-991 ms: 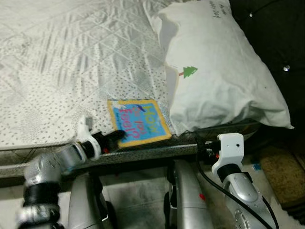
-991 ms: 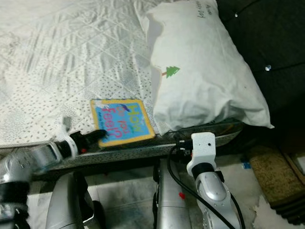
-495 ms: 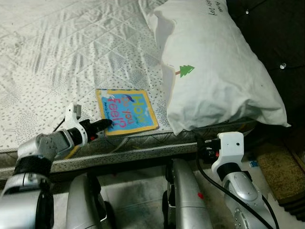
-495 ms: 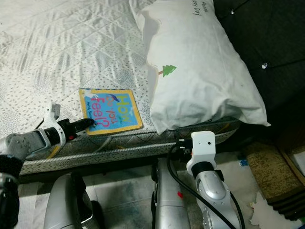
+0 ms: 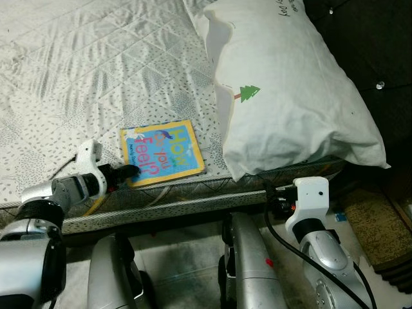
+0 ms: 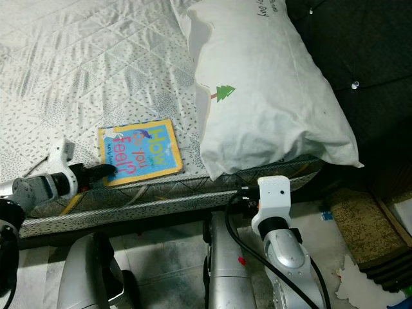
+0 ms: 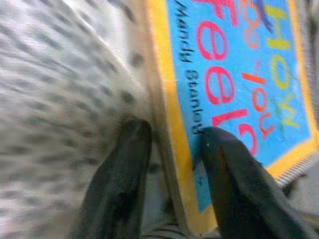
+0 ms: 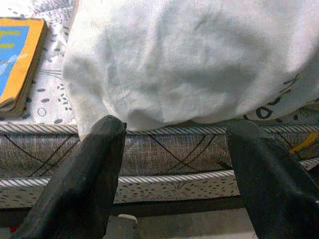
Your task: Clean up the room
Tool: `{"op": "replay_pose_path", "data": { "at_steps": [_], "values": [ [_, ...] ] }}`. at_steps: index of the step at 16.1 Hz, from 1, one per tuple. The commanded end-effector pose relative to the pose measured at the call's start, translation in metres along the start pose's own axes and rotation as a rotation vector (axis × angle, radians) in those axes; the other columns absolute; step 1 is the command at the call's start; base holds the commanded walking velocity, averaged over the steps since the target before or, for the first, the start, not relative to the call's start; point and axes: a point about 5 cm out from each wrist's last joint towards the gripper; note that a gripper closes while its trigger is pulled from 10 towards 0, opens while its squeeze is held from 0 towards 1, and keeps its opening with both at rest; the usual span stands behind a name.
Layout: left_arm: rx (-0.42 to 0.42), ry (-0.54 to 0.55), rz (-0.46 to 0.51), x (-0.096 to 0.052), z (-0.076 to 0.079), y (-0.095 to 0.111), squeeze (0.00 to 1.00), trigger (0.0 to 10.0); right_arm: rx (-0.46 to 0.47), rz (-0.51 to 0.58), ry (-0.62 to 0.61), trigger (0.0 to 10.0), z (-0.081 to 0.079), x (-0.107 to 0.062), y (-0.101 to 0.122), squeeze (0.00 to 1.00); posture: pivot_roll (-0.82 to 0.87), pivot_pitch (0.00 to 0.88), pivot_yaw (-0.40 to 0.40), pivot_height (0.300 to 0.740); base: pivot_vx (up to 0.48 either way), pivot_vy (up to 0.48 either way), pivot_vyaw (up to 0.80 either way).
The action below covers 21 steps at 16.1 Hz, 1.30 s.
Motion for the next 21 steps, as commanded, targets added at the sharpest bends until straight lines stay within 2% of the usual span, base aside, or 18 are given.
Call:
{"op": "replay_pose_path", "data": {
  "at_steps": [1, 4, 7, 11, 14, 16, 18, 20, 21],
  "values": [
    [0.021, 0.122, -0.023, -0.011, -0.019, -0.005, 1.00, 10.0, 0.003, -0.021, -0.018, 10.0, 0.003, -0.002, -0.005, 0.00, -0.25, 0.277, -0.073, 0.539, 0.000, 0.000, 0.00],
    [0.092, 0.247, 0.050, -0.020, -0.030, 0.012, 1.00, 10.0, 0.005, -0.020, -0.020, 10.0, 0.003, -0.001, -0.005, 0.00, -0.24, 0.271, -0.070, 0.539, 0.000, 0.000, 0.00],
    [0.131, 0.305, 0.081, -0.022, -0.034, 0.017, 1.00, 10.0, 0.007, -0.019, -0.021, 10.0, 0.002, 0.000, -0.006, 0.00, -0.24, 0.264, -0.069, 0.539, 0.000, 0.000, 0.00],
    [0.137, 0.367, 0.155, -0.024, -0.036, 0.025, 1.00, 10.0, 0.015, -0.016, -0.024, 10.0, 0.000, 0.003, -0.007, 0.00, -0.23, 0.248, -0.059, 0.539, 0.000, 0.000, 0.00],
    [0.114, 0.352, 0.239, -0.022, -0.034, 0.026, 1.00, 10.0, 0.033, -0.012, -0.022, 10.0, -0.004, 0.009, -0.010, 0.00, -0.19, 0.214, -0.043, 0.539, 0.000, 0.000, 0.00],
    [0.116, 0.333, 0.273, -0.022, -0.033, 0.022, 1.00, 10.0, 0.045, -0.006, -0.018, 10.0, -0.005, 0.011, -0.010, 0.00, -0.17, 0.203, -0.038, 0.539, 0.000, 0.000, 0.00],
    [0.095, 0.302, 0.352, -0.023, -0.028, 0.007, 1.00, 10.0, 0.068, 0.007, -0.007, 10.0, -0.007, 0.018, -0.010, 0.00, -0.14, 0.169, -0.028, 0.539, 0.000, 0.000, 0.00],
    [0.157, 0.295, 0.452, -0.038, -0.010, -0.024, 1.00, 10.0, 0.088, 0.024, 0.028, 10.0, -0.011, 0.026, -0.003, 0.00, -0.11, 0.130, -0.023, 0.539, 0.000, 0.000, 0.00],
    [0.164, 0.283, 0.478, -0.041, -0.004, -0.030, 1.00, 10.0, 0.100, 0.021, 0.039, 10.0, -0.013, 0.028, -0.003, 0.00, -0.11, 0.126, -0.025, 0.539, 0.000, 0.000, 0.00]
  ]
}}
Point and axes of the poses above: a point about 5 cm out from each wrist's last joint towards the gripper, its own x axis pointing out of the wrist towards the gripper, its own y axis along the axis of the wrist's last joint, z = x × y, and after that the axes turned 5 degrees about x, right-handed
